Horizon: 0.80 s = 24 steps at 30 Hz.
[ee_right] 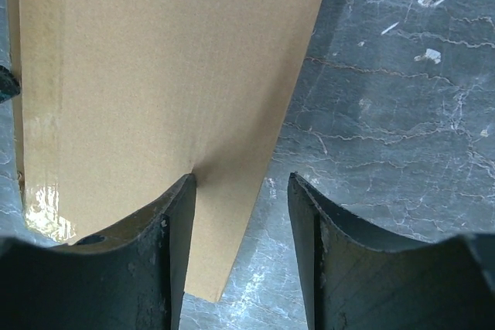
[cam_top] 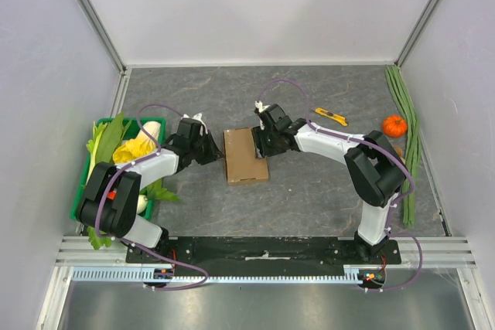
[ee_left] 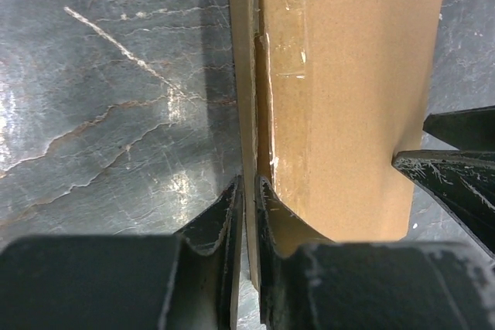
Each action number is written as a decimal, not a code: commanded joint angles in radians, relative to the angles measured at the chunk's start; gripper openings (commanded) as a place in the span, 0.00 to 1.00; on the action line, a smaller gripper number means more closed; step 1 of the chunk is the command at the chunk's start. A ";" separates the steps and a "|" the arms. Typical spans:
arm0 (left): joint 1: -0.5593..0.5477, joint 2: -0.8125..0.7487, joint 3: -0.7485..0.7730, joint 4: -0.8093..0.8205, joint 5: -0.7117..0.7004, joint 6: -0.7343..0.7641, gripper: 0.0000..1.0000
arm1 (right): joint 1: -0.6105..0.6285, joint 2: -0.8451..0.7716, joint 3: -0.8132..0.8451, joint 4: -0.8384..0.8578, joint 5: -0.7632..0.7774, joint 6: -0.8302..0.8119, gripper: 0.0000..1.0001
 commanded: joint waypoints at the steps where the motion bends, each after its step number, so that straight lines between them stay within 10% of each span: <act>1: 0.000 0.007 0.028 -0.093 -0.114 0.045 0.15 | 0.001 0.022 0.034 -0.008 0.016 0.012 0.56; 14: 0.000 0.054 0.054 -0.175 -0.167 0.043 0.16 | -0.015 0.038 0.030 -0.025 0.016 0.029 0.52; 24: 0.000 0.022 0.026 -0.078 -0.068 0.005 0.39 | -0.019 0.032 0.033 -0.024 0.016 0.026 0.52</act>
